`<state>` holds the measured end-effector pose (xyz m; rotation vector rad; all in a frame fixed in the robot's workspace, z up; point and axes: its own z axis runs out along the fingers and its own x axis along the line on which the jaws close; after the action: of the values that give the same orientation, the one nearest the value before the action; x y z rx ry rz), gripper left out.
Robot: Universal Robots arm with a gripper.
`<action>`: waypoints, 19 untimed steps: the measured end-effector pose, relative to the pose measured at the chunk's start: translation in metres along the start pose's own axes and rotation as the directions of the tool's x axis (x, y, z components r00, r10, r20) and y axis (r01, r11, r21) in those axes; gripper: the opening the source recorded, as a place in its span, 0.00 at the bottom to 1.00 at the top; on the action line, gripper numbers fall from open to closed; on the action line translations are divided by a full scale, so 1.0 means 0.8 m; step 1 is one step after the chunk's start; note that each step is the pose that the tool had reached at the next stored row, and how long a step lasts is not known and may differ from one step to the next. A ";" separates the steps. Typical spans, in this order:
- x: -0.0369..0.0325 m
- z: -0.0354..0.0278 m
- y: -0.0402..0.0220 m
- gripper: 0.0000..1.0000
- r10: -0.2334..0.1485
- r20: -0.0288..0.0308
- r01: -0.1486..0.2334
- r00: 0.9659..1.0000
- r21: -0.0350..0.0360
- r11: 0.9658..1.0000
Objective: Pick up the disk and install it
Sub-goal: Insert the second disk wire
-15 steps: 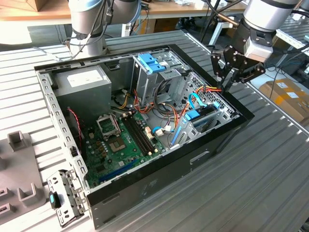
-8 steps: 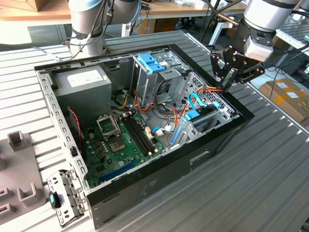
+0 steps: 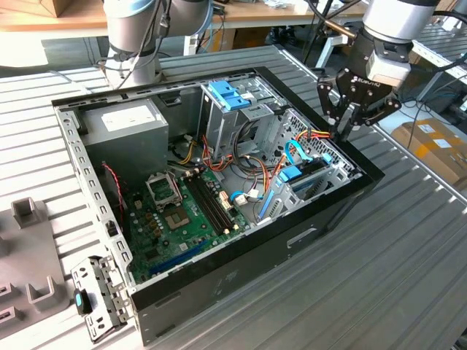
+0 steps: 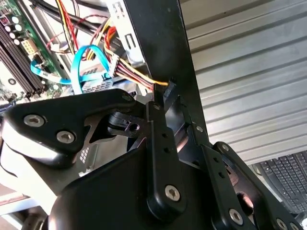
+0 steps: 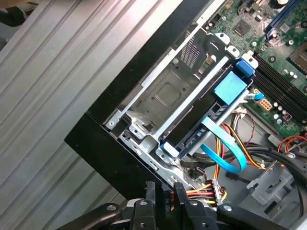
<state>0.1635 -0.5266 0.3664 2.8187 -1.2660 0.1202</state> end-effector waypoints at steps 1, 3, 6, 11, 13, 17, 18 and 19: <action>-0.0020 0.0001 -0.0019 0.30 0.001 0.000 -0.001 1.000 0.000 1.000; -0.0009 0.0011 -0.0113 0.30 0.005 -0.002 -0.005 1.000 -0.003 1.000; 0.0023 0.0013 -0.0144 0.30 0.007 -0.003 -0.007 1.000 -0.006 1.000; 0.0032 0.0015 -0.0123 0.30 0.007 -0.004 -0.007 1.000 -0.004 1.000; 0.0031 0.0015 -0.0110 0.30 0.007 -0.005 -0.007 1.000 -0.003 1.000; 0.0026 0.0015 -0.0102 0.30 0.007 -0.005 -0.007 1.000 -0.003 1.000; 0.0021 0.0015 -0.0095 0.30 0.007 -0.005 -0.007 1.000 -0.003 1.000; 0.0015 0.0014 -0.0086 0.30 0.007 -0.005 -0.007 1.000 -0.003 1.000</action>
<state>0.1696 -0.5230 0.3653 2.8098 -1.2741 0.1255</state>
